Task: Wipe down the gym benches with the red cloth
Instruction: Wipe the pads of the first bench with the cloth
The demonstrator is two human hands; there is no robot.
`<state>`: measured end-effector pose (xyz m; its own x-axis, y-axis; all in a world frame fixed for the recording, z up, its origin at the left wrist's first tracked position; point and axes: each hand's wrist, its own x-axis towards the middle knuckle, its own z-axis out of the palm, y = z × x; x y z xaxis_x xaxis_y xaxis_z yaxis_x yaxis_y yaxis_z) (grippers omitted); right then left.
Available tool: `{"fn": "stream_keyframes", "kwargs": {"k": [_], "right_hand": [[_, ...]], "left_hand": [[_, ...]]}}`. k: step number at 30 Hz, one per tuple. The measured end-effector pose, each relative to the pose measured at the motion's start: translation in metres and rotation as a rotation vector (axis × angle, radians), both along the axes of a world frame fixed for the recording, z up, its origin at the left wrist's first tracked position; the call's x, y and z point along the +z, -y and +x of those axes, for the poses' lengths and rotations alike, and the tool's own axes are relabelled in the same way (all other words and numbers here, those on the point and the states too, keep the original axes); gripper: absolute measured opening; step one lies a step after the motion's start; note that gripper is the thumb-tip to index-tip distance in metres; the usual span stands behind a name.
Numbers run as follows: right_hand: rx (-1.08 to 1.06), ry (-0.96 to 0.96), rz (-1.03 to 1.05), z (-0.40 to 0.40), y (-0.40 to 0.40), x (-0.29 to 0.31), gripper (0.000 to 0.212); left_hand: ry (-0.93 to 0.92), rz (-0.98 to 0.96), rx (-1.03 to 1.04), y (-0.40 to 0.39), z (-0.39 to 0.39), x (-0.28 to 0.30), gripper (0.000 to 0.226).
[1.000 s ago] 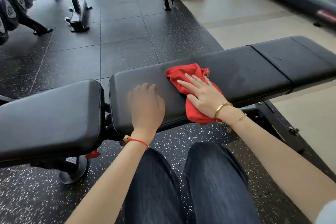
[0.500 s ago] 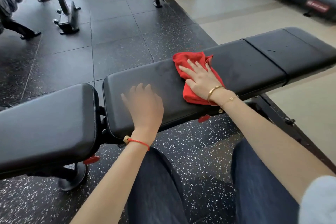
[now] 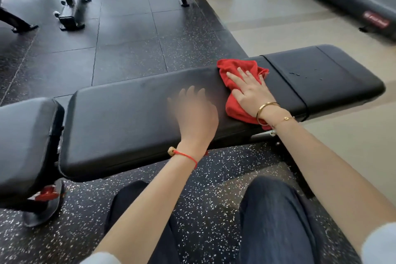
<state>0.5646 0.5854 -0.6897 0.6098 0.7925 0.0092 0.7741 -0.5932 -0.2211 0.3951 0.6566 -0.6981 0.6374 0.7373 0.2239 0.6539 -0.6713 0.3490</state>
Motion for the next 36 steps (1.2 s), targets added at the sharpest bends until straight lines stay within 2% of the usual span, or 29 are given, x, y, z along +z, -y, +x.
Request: {"fn": "stream_keyframes", "kwargs": {"k": [7, 11, 16, 20, 23, 26, 30, 36], "right_hand": [[-0.015, -0.021, -0.07, 0.07, -0.02, 0.007, 0.055], [0.157, 0.002, -0.057, 0.051, -0.006, 0.005, 0.057], [0.363, 0.078, 0.016, 0.024, 0.05, -0.004, 0.06], [0.254, 0.047, 0.025, 0.05, 0.053, -0.004, 0.058], [0.126, 0.014, -0.025, 0.082, 0.023, 0.001, 0.057], [0.109, -0.026, -0.06, 0.098, -0.015, 0.008, 0.057], [0.282, 0.02, -0.053, 0.069, -0.028, 0.006, 0.058], [0.549, 0.06, 0.02, 0.034, 0.042, -0.003, 0.058]], "left_hand": [[-0.022, 0.026, 0.086, 0.008, 0.029, -0.005, 0.047], [0.008, 0.036, 0.118, 0.009, 0.03, -0.006, 0.044], [0.029, 0.062, 0.144, 0.011, 0.03, -0.006, 0.042], [0.02, 0.068, 0.141, 0.013, 0.031, -0.006, 0.043], [0.006, 0.064, 0.146, 0.015, 0.032, -0.004, 0.043], [0.018, 0.062, 0.156, 0.015, 0.033, -0.003, 0.043], [0.043, 0.078, 0.164, 0.013, 0.033, -0.006, 0.042], [0.076, 0.094, 0.161, 0.01, 0.033, -0.01, 0.04]]}}
